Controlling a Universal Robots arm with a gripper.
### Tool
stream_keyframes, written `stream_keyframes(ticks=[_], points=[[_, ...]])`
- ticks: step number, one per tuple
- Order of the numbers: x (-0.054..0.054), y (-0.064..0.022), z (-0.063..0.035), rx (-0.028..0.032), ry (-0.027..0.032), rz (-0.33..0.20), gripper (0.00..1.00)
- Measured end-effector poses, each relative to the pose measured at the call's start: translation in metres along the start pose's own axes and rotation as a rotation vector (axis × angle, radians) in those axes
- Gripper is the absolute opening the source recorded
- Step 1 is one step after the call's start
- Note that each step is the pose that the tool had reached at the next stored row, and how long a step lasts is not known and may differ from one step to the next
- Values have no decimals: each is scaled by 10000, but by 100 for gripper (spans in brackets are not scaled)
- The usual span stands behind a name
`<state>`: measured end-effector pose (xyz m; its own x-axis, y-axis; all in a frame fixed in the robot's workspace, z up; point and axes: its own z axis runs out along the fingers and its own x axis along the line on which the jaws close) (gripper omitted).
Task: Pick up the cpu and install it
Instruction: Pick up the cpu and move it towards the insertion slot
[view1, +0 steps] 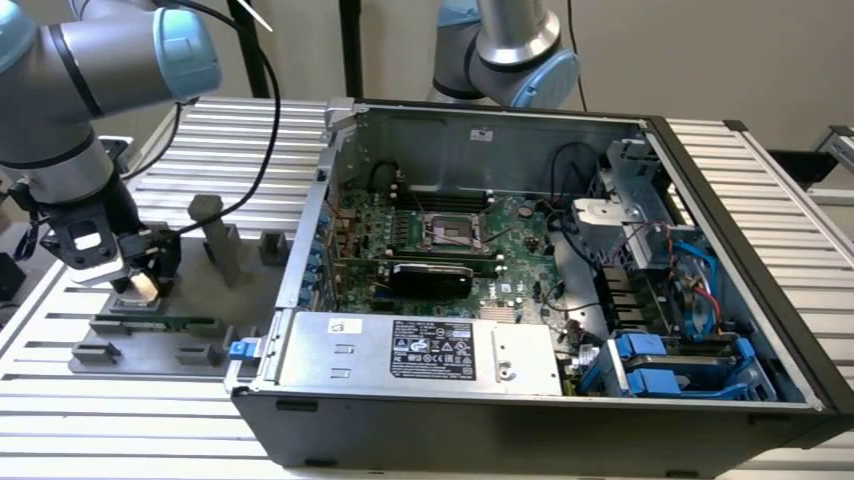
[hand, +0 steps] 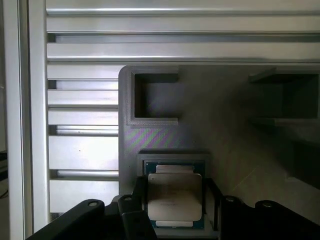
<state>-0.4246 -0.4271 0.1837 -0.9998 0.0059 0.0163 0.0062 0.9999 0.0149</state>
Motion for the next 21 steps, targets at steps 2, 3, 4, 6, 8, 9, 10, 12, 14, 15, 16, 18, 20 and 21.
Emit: stream_keyframes(ticks=[2, 3, 4, 6, 8, 9, 10, 12, 14, 15, 16, 18, 20, 21], points=[[0, 1, -8, -2, -2, 0, 55], [1, 0, -17, -1, 1, 0, 55], [1, 0, -29, -2, 0, 0, 55], [2, 1, -71, -3, 0, 1, 55], [3, 2, -136, -3, 0, 1, 55], [3, 3, -178, -4, 0, 1, 55], [4, 3, -225, -4, 2, 1, 55], [6, 5, -308, -16, 0, 1, 55], [7, 6, -398, -20, 1, 0, 55], [8, 7, -443, -21, 1, 1, 55], [9, 7, -489, -21, 1, 0, 55], [10, 9, -580, -21, 2, 0, 55], [11, 10, -669, -22, 1, 1, 55], [12, 11, -718, -21, 1, 0, 55]])
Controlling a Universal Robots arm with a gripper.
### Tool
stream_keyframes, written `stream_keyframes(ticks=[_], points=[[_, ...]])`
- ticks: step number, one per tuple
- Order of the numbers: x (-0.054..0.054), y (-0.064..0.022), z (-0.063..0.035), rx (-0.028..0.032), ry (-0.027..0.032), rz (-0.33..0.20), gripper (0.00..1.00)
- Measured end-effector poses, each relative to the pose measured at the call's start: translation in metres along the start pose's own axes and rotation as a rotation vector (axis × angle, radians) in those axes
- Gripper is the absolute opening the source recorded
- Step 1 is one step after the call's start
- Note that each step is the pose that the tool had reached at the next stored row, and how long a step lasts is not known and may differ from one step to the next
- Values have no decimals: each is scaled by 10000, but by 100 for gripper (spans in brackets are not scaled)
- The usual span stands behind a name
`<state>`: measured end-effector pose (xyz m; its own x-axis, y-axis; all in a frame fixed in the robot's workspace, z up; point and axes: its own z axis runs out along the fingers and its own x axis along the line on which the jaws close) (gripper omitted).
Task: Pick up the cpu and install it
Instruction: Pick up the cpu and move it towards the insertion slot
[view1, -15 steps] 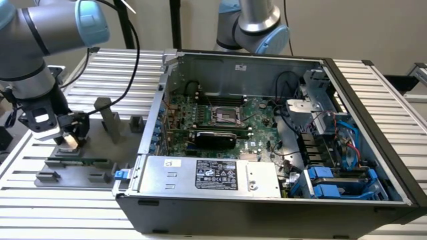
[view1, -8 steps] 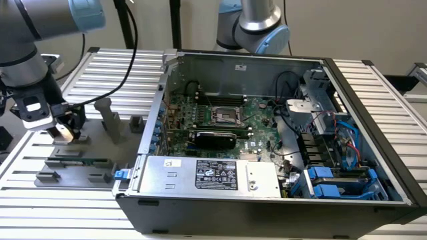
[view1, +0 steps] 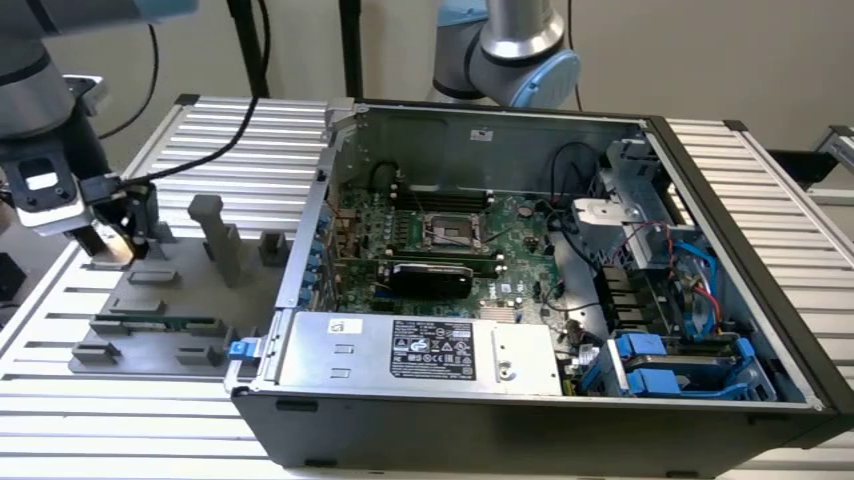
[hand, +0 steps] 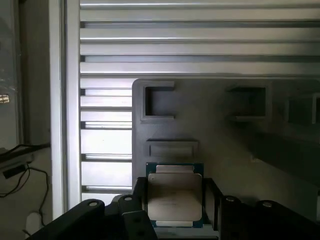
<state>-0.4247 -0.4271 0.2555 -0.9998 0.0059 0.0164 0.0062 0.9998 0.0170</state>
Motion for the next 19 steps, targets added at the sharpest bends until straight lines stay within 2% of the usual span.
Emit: stream_keyframes(ticks=[12, 15, 19], points=[[-15, 9, -546, 0, 1, -1, 55], [-67, 14, -680, 1, 2, 0, 55], [-210, 31, -859, -1, 0, 1, 55]])
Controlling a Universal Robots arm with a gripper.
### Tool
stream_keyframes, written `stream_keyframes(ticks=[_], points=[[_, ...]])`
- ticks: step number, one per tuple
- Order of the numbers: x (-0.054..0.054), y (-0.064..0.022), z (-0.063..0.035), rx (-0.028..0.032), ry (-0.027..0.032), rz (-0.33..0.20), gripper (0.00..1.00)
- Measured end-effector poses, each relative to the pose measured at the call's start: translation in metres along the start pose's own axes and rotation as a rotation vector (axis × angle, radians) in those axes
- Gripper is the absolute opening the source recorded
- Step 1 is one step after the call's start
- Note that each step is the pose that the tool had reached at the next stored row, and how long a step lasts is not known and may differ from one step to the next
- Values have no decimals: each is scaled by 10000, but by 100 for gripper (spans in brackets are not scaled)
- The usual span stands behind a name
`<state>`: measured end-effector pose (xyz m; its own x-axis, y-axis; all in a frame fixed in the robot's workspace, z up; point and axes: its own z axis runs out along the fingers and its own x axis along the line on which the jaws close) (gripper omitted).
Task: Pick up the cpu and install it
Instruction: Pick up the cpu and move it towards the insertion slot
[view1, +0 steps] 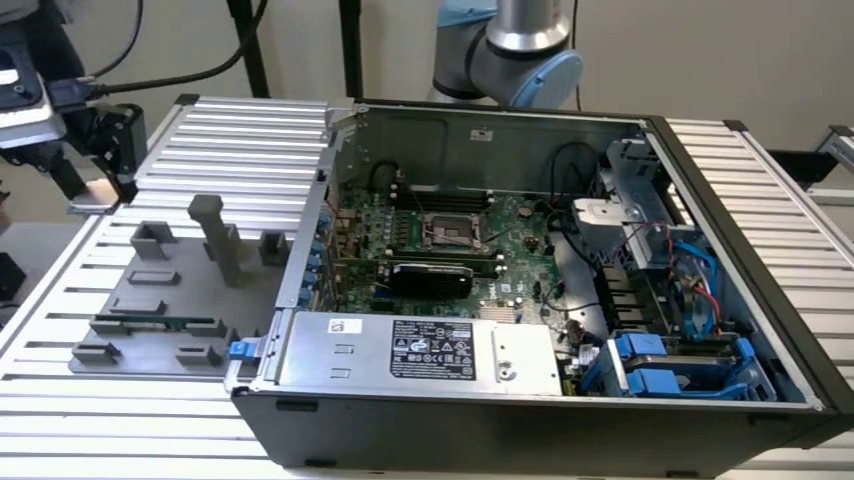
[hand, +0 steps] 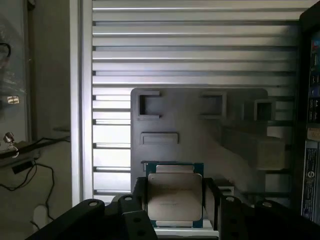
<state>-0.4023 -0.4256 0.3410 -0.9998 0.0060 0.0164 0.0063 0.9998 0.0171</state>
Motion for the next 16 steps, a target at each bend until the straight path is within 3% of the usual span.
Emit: stream_keyframes(ticks=[5, 16], points=[[-193, 22, -137, 1, 1, 0, 55], [-677, 68, -222, -2, 1, 0, 55]])
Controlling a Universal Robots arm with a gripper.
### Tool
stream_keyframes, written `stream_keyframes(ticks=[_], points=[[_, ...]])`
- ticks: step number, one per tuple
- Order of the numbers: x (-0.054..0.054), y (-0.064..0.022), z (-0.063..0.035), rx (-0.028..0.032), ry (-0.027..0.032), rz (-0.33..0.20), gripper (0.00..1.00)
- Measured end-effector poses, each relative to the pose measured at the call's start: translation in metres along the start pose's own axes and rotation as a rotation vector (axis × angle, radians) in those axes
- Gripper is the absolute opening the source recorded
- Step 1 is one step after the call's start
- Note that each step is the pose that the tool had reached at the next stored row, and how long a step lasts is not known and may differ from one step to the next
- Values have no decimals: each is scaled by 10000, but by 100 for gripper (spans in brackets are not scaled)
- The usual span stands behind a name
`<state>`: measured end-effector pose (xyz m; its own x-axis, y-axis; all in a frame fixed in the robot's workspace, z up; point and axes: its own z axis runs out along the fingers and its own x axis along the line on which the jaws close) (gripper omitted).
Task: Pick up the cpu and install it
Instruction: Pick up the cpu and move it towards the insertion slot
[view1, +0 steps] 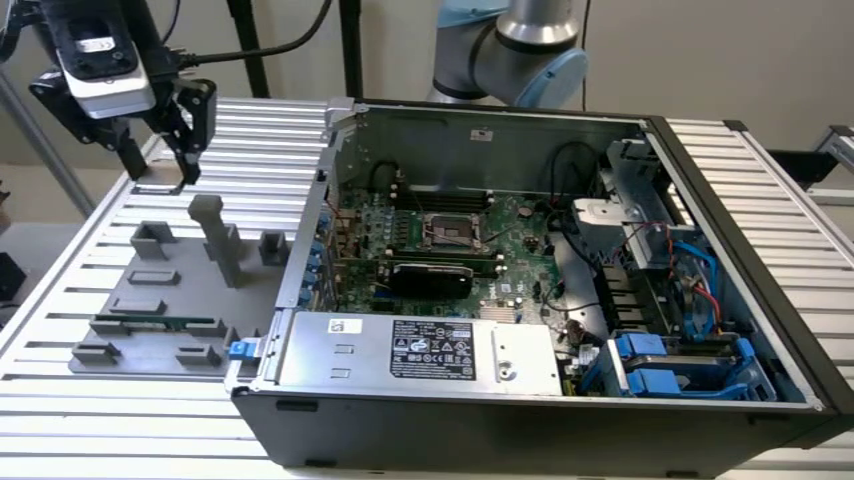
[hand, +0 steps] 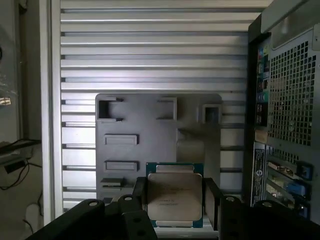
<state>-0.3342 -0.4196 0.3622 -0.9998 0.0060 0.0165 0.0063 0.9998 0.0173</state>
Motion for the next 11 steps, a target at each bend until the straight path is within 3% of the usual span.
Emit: stream_keyframes(ticks=[11], points=[[-465, 49, -62, -20, -1, -1, 55]])
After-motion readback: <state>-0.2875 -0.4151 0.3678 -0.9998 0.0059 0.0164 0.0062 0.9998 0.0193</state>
